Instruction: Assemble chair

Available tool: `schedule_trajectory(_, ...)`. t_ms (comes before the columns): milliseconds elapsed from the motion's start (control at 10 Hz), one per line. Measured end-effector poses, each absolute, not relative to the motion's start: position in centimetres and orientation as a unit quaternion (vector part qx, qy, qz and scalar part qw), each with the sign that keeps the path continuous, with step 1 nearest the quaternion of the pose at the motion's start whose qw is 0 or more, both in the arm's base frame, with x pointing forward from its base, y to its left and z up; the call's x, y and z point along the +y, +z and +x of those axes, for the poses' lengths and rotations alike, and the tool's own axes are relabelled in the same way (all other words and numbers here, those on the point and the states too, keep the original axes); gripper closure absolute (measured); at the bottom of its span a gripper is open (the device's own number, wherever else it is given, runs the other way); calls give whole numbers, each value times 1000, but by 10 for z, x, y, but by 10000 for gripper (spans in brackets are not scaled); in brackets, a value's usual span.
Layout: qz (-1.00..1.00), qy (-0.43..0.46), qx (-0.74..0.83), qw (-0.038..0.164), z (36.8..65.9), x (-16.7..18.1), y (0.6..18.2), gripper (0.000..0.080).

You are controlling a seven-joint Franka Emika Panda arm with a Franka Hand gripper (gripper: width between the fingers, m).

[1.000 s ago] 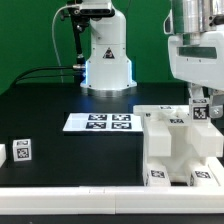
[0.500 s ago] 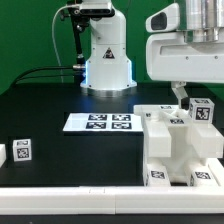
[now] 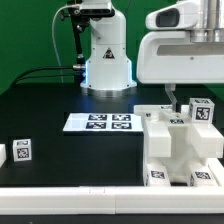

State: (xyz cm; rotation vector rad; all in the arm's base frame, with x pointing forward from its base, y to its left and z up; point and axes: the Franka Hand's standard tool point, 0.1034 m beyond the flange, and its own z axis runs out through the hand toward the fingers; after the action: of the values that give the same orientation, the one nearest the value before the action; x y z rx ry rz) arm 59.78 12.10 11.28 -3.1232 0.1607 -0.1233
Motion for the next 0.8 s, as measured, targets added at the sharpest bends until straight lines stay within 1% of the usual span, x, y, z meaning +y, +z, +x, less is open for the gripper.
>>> schedule_trajectory(100, -997, -40, 68, 6, 598, 120, 113, 178)
schedule_trajectory(300, -992, -39, 116, 9, 598, 120, 113, 526)
schedule_trajectory(400, -989, -39, 141, 9, 598, 119, 113, 521)
schedule_trajectory(800, -890, -53, 451, 34, 598, 121, 112, 521)
